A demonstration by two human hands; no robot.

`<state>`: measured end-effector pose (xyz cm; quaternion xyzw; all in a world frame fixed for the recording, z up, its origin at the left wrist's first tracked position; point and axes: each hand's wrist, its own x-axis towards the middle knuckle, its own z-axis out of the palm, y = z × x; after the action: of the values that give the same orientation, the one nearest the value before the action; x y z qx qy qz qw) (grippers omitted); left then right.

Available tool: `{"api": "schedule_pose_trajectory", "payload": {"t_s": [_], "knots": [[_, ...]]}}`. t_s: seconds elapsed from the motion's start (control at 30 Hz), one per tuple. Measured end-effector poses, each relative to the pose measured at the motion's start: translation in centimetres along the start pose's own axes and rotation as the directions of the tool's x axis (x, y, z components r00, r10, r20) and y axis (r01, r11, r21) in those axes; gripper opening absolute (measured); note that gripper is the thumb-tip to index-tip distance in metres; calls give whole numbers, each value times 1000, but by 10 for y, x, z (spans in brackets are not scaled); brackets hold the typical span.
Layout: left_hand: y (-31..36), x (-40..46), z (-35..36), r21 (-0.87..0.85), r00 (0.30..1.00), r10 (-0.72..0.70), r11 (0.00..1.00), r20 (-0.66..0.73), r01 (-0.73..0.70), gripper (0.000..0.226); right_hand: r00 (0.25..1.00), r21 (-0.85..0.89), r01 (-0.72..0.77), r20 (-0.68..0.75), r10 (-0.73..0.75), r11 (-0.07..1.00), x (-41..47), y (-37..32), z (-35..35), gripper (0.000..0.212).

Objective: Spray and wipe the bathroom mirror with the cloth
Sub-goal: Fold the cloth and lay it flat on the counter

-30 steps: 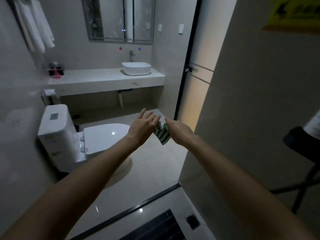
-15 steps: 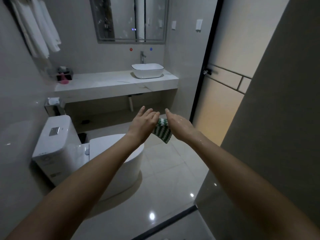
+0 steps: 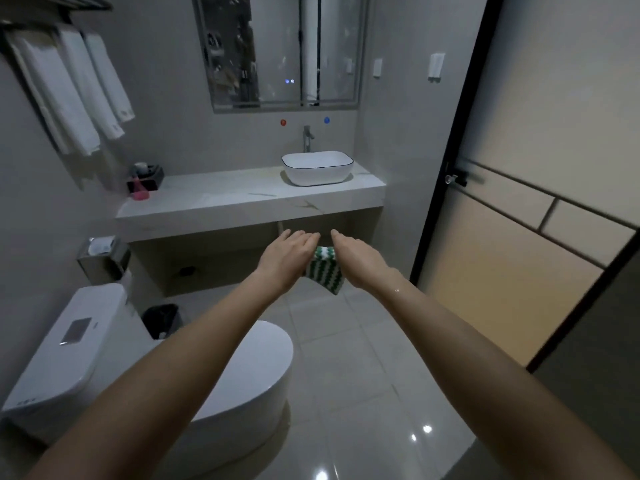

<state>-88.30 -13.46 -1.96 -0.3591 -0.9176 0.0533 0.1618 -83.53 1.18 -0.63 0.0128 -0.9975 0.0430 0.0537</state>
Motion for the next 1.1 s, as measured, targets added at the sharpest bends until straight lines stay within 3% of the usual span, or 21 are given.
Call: {"api": "schedule_pose_trajectory", "payload": {"t_s": [0.23, 0.47, 0.8, 0.93, 1.0, 1.1], "knots": [[-41, 87, 63, 9, 999, 1, 1000, 44, -2, 77, 1000, -8, 22, -18, -22, 1000, 109, 40, 43, 57], [-110, 215, 131, -9, 998, -42, 999, 49, 42, 80, 998, -151, 50, -22, -54, 987, 267, 84, 77, 57], [-193, 363, 193, -14, 988, -76, 997, 136, 79, 67, 992, -125, 114, 69, -106, 986, 445, 130, 103, 75], [-208, 413, 224, -1, 980, -96, 995, 177, 98, 70, 985, -115, 140, 115, -127, 983, 503, 159, 123, 66], [-217, 440, 239, 9, 976, -122, 992, 179, 123, 68, 982, -121, 166, 107, -153, 979, 537, 173, 133, 56], [-231, 478, 256, 28, 967, -180, 984, 179, 178, 67, 976, -115, 211, 75, -204, 971, 588, 192, 144, 56]]}}
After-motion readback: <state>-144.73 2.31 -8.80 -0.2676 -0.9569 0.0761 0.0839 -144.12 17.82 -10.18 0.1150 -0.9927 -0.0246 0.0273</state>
